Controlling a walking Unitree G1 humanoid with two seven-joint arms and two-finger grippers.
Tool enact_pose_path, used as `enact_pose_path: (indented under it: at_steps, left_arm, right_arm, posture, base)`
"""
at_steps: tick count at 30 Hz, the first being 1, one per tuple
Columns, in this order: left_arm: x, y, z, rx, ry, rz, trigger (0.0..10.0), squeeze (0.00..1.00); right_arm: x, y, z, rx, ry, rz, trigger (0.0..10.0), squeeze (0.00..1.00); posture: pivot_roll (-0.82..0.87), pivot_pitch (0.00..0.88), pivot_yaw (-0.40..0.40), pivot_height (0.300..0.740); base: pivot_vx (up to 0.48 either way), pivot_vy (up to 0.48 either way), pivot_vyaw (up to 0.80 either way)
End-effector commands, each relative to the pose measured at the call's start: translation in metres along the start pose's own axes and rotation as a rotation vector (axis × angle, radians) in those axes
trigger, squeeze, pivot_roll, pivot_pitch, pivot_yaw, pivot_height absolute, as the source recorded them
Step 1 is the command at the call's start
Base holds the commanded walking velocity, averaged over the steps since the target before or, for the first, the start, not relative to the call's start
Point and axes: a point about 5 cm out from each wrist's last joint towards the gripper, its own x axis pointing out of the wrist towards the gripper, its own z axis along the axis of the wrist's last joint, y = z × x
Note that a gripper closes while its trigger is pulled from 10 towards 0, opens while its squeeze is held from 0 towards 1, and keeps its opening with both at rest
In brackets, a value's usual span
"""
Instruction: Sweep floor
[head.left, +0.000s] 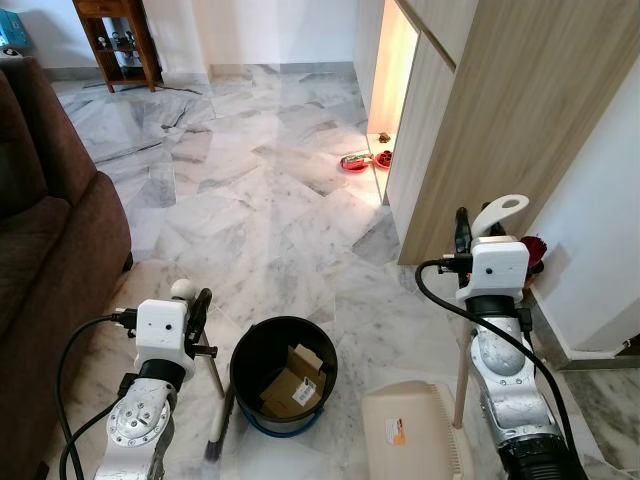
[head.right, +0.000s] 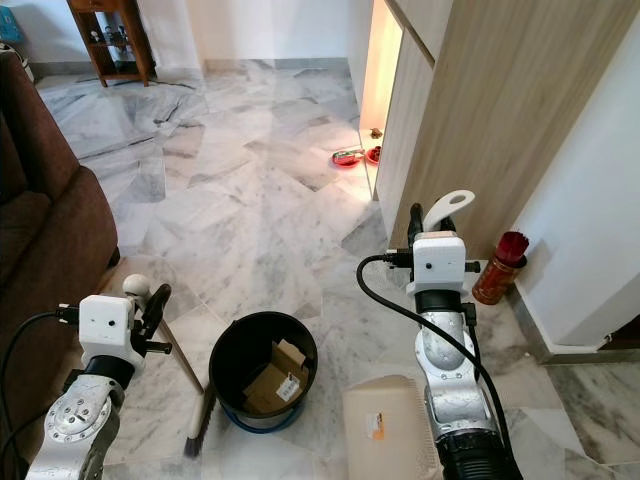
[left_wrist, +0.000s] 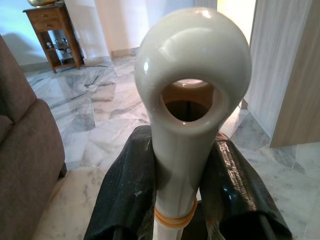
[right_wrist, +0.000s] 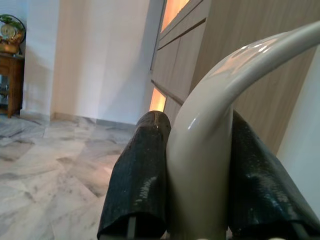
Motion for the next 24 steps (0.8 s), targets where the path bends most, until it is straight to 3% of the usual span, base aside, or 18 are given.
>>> enact_pose_path:
  at_steps: [1, 14, 24]
  left_arm:
    - [0.0013, 0.0002, 0.0112, 0.019, -0.066, -0.015, 10.0, 0.00]
    - [0.0025, -0.0008, 0.0120, 0.017, -0.069, -0.020, 10.0, 0.00]
    - [0.0037, -0.0010, 0.0123, 0.015, -0.070, -0.019, 10.0, 0.00]
  right_arm:
    - [0.0027, -0.0055, 0.0036, -0.007, -0.029, -0.008, 10.0, 0.00]
    - [0.0044, -0.0049, 0.0026, -0.009, -0.030, -0.003, 10.0, 0.00]
    - [0.0055, -0.0065, 0.0022, -0.011, -0.030, -0.005, 10.0, 0.00]
  posture:
    - [0.00, 0.082, 0.004, 0.740]
    - [0.00, 0.094, 0.005, 0.740]
    - [-0.01, 0.093, 0.004, 0.740]
  base:
    - [0.000, 0.000, 0.00]
    - [0.000, 0.000, 0.00]
    - [-0.286, 0.000, 0.00]
